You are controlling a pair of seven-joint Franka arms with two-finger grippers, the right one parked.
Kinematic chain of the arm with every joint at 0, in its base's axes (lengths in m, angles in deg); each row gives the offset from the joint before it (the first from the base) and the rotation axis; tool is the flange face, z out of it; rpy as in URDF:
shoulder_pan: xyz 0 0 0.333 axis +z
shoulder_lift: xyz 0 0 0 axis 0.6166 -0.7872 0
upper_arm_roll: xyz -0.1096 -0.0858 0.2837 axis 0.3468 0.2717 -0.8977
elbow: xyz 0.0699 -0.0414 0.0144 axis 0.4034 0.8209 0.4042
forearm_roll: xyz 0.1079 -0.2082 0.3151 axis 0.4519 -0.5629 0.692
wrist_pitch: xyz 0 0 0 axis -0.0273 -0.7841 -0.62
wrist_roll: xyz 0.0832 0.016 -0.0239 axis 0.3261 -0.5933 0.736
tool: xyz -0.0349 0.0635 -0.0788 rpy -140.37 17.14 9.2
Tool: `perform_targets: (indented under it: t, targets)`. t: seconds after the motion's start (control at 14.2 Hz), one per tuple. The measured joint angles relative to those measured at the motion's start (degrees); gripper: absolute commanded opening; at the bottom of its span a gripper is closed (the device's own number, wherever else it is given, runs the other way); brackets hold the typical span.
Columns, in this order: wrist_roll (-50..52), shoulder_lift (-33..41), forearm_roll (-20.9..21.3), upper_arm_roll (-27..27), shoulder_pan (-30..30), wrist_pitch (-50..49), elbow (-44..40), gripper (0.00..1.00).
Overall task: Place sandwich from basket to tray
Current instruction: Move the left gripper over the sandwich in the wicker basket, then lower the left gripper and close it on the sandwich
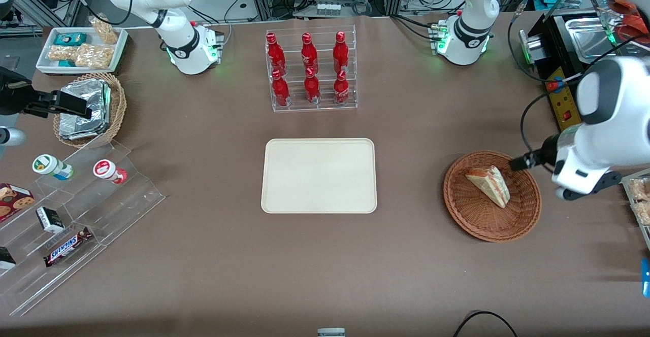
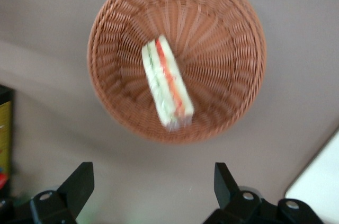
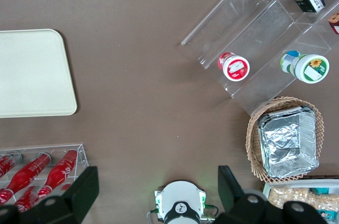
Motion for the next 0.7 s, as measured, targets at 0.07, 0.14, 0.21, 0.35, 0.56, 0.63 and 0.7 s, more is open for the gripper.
perform_targets:
  t: [0.07, 0.14, 0.21, 0.35, 0.56, 0.63, 0.7]
  targets:
    - [1.9, -0.5, 0.0, 0.0, 0.0, 3.5, 1.6, 1.00]
    - [3.6, -1.2, 0.0, -0.1, 0.0, 6.5, 2.8, 1.00]
    - [5.0, -2.1, 0.0, -0.1, 0.0, 9.1, 3.7, 1.00]
    - [6.9, -4.2, 0.0, -0.1, 0.0, 13.7, 4.4, 1.00]
    - [9.6, -7.3, 0.0, -0.1, 0.0, 19.3, 4.6, 1.00]
    - [9.9, -8.2, 0.0, -0.1, 0.0, 20.9, 5.1, 1.00]
    - [10.1, -9.0, 0.1, -0.1, 0.0, 23.0, 6.1, 1.00]
